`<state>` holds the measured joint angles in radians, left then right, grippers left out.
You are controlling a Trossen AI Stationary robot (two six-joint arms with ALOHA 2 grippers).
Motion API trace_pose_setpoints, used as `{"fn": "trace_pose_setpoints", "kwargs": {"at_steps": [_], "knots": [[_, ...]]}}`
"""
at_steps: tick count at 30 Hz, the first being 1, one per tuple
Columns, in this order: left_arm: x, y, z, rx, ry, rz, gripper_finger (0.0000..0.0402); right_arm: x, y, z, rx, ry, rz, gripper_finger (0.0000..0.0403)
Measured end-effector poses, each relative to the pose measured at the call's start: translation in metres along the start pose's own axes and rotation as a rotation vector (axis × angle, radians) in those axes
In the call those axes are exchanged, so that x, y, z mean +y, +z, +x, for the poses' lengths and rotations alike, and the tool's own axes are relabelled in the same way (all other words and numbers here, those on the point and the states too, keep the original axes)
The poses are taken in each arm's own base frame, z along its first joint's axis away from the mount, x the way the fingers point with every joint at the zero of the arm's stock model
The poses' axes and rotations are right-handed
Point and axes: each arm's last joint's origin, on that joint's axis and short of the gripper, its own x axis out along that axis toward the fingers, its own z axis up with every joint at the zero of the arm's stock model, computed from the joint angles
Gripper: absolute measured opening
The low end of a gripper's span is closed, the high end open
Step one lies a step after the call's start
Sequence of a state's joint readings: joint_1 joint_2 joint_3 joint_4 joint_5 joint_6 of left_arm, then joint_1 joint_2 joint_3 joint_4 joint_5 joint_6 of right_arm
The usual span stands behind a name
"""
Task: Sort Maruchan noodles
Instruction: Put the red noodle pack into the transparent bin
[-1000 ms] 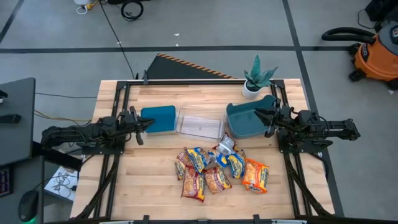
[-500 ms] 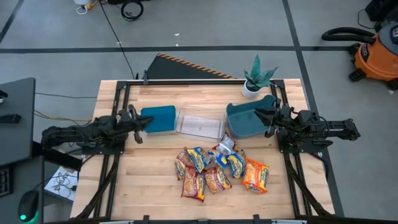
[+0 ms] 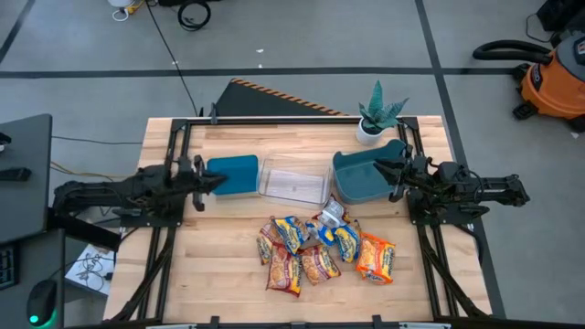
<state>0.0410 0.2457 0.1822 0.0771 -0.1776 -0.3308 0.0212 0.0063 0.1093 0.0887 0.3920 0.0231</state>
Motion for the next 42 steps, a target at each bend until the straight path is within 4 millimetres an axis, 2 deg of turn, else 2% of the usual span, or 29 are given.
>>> {"fn": "trace_pose_setpoints", "kwargs": {"at_steps": [6, 11, 14, 21, 24, 28, 35, 42], "knots": [[-0.009, 0.001, 0.023, 0.239, -0.061, -0.042, 0.0025, 0.000, 0.000, 0.000, 0.000, 0.000, 0.000, 0.0078], [-0.024, -0.006, 0.043, 0.466, -0.086, -0.113, 0.0031, 0.000, 0.000, 0.000, 0.000, 0.000, 0.000, 0.0078], [-0.037, -0.011, 0.056, 0.569, -0.063, -0.134, 0.0053, 0.000, 0.000, 0.000, 0.000, 0.000, 0.000, 0.0078], [-0.068, -0.018, 0.084, 0.808, 0.066, -0.125, 0.0132, 0.000, 0.000, 0.000, 0.000, 0.000, 0.000, 0.0078], [-0.080, -0.023, 0.096, 0.856, 0.080, -0.133, 0.0159, 0.000, 0.000, 0.000, 0.000, 0.000, 0.000, 0.0078], [-0.090, -0.033, 0.111, 0.904, 0.120, -0.166, 0.0171, 0.000, 0.000, 0.000, 0.000, 0.000, 0.000, 0.0078], [-0.095, -0.052, 0.130, 0.959, 0.157, -0.189, 0.0172, 0.000, 0.000, 0.000, 0.000, 0.000, 0.000, 0.0078], [-0.094, -0.066, 0.136, 1.004, 0.181, -0.183, 0.0171, 0.000, 0.000, 0.000, -0.002, 0.000, 0.001, 0.0078]]}}
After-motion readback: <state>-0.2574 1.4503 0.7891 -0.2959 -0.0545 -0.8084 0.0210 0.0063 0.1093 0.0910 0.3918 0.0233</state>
